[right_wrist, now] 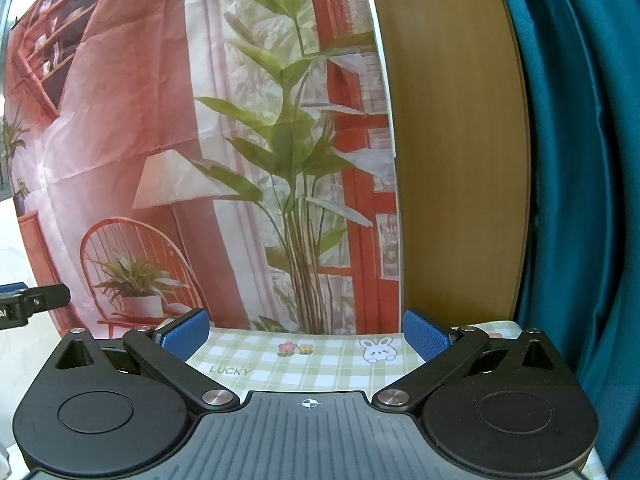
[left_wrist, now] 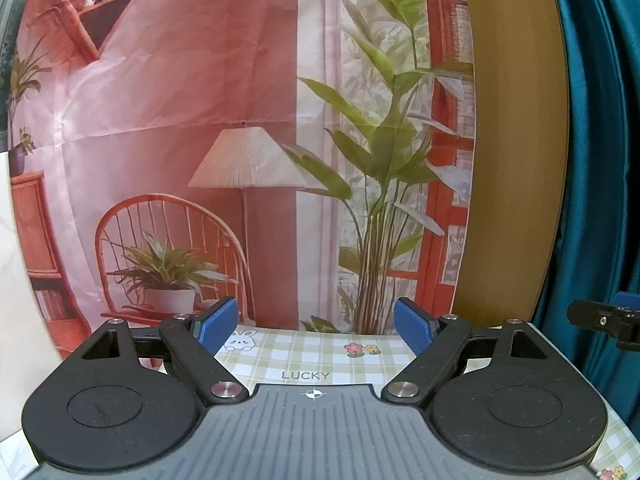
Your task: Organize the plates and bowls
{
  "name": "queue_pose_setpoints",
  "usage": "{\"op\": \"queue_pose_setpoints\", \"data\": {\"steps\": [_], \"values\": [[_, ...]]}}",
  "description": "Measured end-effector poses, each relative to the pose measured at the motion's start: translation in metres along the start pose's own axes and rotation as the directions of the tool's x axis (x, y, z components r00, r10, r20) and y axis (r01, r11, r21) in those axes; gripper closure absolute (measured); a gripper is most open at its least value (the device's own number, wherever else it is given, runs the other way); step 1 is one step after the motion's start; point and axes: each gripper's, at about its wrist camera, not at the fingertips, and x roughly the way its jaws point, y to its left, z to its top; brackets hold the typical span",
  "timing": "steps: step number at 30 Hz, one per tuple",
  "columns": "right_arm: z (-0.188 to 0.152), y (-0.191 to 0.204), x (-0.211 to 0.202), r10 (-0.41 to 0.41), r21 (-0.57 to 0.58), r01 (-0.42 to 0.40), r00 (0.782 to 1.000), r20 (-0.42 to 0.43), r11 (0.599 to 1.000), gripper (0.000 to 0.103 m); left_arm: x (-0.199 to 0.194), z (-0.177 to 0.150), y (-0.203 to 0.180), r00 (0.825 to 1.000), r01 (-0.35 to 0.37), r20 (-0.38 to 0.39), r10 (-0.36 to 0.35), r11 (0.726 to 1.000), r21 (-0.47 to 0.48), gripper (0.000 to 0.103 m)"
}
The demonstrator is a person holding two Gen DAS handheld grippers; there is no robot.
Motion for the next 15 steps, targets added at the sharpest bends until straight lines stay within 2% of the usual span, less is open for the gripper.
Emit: {"op": "queue_pose_setpoints", "data": {"steps": [15], "values": [[0.0027, 0.0025, -0.0054, -0.001, -0.009, 0.001, 1.000, 0.013, 1.000, 0.000, -0.0024, 0.0003, 0.0013, 1.000, 0.005, 0.011, -0.005, 1.000, -0.006, 0.016]]}}
